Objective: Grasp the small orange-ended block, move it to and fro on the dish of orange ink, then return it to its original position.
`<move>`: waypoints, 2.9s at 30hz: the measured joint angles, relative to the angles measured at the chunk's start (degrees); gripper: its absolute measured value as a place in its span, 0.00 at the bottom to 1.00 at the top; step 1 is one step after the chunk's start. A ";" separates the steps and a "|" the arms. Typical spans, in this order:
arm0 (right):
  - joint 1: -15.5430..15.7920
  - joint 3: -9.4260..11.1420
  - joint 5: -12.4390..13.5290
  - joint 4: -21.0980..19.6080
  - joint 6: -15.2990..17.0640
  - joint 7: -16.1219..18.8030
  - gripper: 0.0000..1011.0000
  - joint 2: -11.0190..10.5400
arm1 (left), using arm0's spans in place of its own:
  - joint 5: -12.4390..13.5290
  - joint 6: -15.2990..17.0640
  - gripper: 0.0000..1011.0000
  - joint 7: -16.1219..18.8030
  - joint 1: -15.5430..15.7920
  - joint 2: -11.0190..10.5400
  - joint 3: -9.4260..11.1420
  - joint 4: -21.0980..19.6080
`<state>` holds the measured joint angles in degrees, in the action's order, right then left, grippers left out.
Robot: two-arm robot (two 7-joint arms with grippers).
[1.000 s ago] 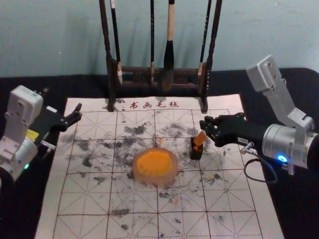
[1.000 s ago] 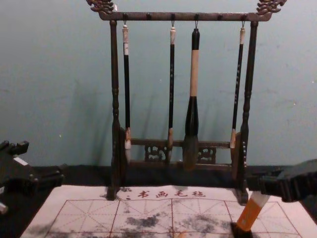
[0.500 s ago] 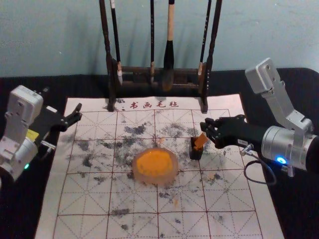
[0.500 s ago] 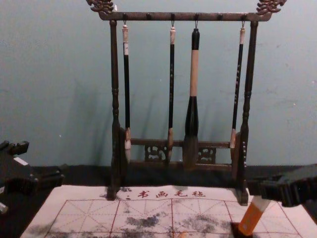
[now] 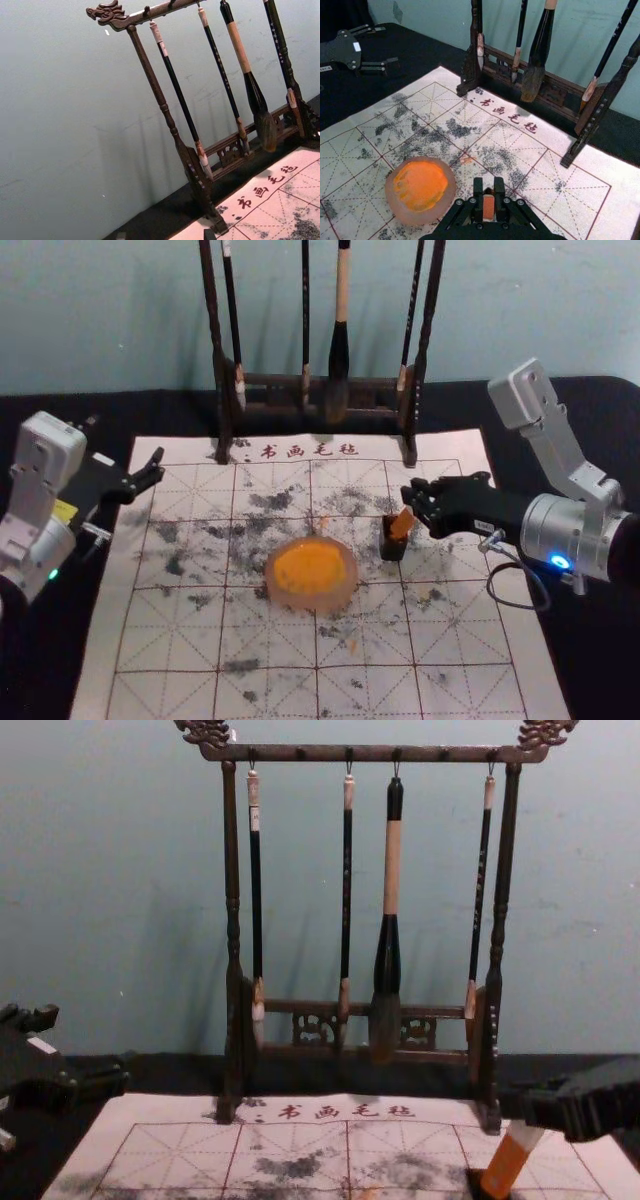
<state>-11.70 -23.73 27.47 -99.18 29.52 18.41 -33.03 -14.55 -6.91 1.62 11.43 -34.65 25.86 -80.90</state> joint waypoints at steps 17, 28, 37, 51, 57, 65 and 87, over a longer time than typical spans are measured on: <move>-0.39 -0.28 -1.04 1.29 0.34 0.18 0.13 0.96 | 0.00 0.00 0.99 0.00 0.00 0.00 0.00 0.00; -0.58 -0.66 -2.03 2.30 0.76 0.04 0.13 2.04 | 0.00 0.00 0.99 0.00 0.00 0.00 0.00 0.00; -1.21 -1.11 -3.22 3.94 1.12 -0.26 0.13 3.40 | 0.00 0.00 0.99 0.00 0.00 0.00 0.00 0.00; -0.64 -0.25 -4.62 4.52 2.52 -1.50 0.13 5.36 | 0.00 0.00 0.99 0.00 0.00 0.00 0.00 0.00; -0.42 0.20 -4.94 4.52 3.15 -1.88 0.13 5.91 | 0.00 0.00 0.99 0.00 0.00 0.00 0.00 0.00; -0.42 0.15 -4.91 4.52 3.12 -1.85 0.13 5.82 | 0.00 0.00 0.99 0.00 0.00 0.00 0.00 0.00; -0.46 0.07 -4.83 4.48 2.93 -1.75 0.60 5.71 | 0.00 0.00 0.99 0.00 0.00 0.00 0.00 0.00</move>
<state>-12.16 -23.66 22.64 -94.71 32.45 16.66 -27.32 -14.55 -6.91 1.62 11.43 -34.65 25.86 -80.90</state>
